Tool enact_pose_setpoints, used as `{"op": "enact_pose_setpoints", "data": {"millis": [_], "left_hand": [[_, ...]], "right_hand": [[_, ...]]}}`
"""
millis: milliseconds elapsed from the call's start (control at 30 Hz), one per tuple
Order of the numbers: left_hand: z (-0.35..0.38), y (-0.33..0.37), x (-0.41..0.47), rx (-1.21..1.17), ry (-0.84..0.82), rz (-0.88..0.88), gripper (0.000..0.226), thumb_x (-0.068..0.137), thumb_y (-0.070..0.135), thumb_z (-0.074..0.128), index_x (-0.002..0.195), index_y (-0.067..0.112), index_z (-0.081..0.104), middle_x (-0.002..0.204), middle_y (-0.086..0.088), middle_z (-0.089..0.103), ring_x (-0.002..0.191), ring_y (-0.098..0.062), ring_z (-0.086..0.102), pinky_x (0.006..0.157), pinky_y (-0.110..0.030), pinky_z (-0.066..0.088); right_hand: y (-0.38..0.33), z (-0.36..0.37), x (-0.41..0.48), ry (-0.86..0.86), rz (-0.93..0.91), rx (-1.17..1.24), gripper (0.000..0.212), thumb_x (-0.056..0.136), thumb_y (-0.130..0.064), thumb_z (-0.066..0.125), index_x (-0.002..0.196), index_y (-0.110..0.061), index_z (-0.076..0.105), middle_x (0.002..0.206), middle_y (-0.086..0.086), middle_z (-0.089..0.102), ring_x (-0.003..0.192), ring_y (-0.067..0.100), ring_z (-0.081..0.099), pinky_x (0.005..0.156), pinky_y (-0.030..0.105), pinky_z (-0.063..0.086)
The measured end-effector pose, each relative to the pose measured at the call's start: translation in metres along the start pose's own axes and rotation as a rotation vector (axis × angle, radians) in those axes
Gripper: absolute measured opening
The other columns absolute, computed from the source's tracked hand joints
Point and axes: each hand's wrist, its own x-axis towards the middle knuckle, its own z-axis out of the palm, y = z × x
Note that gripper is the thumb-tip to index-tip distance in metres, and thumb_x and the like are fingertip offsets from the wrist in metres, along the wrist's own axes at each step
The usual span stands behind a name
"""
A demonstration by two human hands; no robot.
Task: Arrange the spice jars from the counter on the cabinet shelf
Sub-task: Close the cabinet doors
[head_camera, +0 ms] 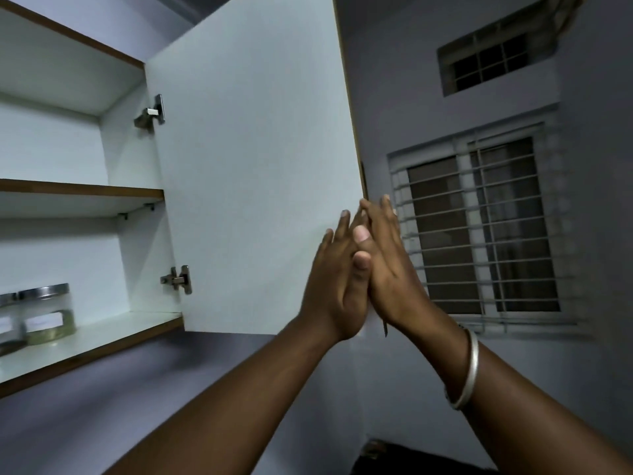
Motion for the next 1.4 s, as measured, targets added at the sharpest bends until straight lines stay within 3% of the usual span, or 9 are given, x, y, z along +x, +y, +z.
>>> {"op": "enact_pose_setpoints", "data": {"millis": [100,267,500,667,867,967,1100,1167,1400], "left_hand": [[0.015,-0.001,0.003,-0.055,-0.012,-0.123,0.095,0.091,0.081,-0.002,0.161,0.022,0.021,0.172,0.002,0.018,0.160,-0.010,0.007,0.130,-0.048,0.010],[0.009,0.015,-0.006,-0.060,-0.043,-0.148,0.086,0.088,0.084,-0.003,0.156,0.032,0.005,0.173,0.007,0.004,0.160,-0.008,-0.005,0.130,-0.048,0.001],[-0.065,0.060,-0.064,0.195,0.026,-0.053,0.093,0.099,0.075,0.024,0.165,0.013,0.001,0.174,0.001,-0.017,0.160,-0.023,-0.016,0.127,-0.062,0.007],[-0.153,0.082,-0.112,0.432,0.309,-0.083,0.092,0.095,0.054,0.056,0.163,0.005,0.017,0.175,-0.002,0.007,0.160,-0.014,0.013,0.121,-0.020,0.026],[-0.268,0.092,-0.146,0.320,0.618,-0.405,0.087,0.082,0.045,0.071,0.159,0.026,0.036,0.157,0.001,0.051,0.144,-0.016,0.050,0.116,-0.047,0.045],[-0.323,0.083,-0.163,0.284,0.674,-0.482,0.064,0.092,0.025,0.074,0.150,0.028,0.049,0.139,0.003,0.067,0.129,-0.013,0.064,0.106,-0.039,0.055],[-0.376,0.057,-0.190,0.566,0.555,-0.542,0.056,0.098,0.012,0.068,0.150,0.022,0.048,0.142,0.013,0.062,0.132,-0.007,0.059,0.106,-0.033,0.054],[-0.407,0.047,-0.207,0.848,0.421,-0.548,0.064,0.099,0.026,0.064,0.157,0.012,0.039,0.157,-0.005,0.049,0.145,-0.017,0.046,0.117,-0.046,0.045],[-0.506,0.018,-0.257,1.693,-0.109,-0.590,0.074,0.103,0.057,0.026,0.165,0.018,0.015,0.175,-0.003,0.003,0.161,-0.028,-0.007,0.129,-0.053,0.005]], "right_hand": [[0.016,0.001,0.008,-0.007,0.034,0.157,0.066,0.096,-0.064,0.030,0.156,-0.037,0.029,0.167,-0.005,0.024,0.151,-0.002,0.021,0.123,0.047,0.028],[0.015,0.002,0.005,0.091,-0.057,0.297,0.065,0.092,-0.062,0.044,0.151,-0.035,0.037,0.124,-0.045,0.055,0.121,-0.014,0.056,0.099,0.025,0.053],[-0.055,0.031,-0.024,0.173,-0.209,0.686,0.045,0.095,-0.036,0.049,0.132,-0.014,0.061,0.108,-0.003,0.076,0.092,0.014,0.075,0.065,0.019,0.056],[-0.105,0.112,-0.046,-0.004,-0.335,0.886,0.031,0.098,-0.010,0.057,0.128,-0.011,0.067,0.120,0.004,0.075,0.111,0.019,0.072,0.084,0.028,0.060],[-0.165,0.233,-0.067,-0.054,-0.679,0.620,0.039,0.098,-0.011,0.057,0.136,-0.004,0.061,0.143,0.009,0.060,0.136,0.015,0.053,0.108,0.037,0.043],[-0.196,0.291,-0.077,-0.059,-0.736,0.584,0.041,0.094,-0.005,0.061,0.135,0.001,0.062,0.146,0.016,0.056,0.136,0.030,0.053,0.112,0.047,0.040],[-0.211,0.348,-0.076,-0.105,-0.723,0.436,0.048,0.099,-0.024,0.050,0.142,-0.004,0.057,0.155,0.016,0.046,0.147,0.036,0.039,0.110,0.057,0.040],[-0.216,0.375,-0.069,-0.119,-0.737,0.344,0.057,0.097,-0.034,0.049,0.147,-0.008,0.051,0.160,0.015,0.039,0.150,0.035,0.032,0.113,0.058,0.036],[-0.210,0.457,-0.046,-0.186,-0.699,-0.080,0.078,0.098,-0.063,0.030,0.163,-0.027,0.008,0.172,0.004,0.001,0.158,0.031,0.000,0.123,0.060,0.011]]}}
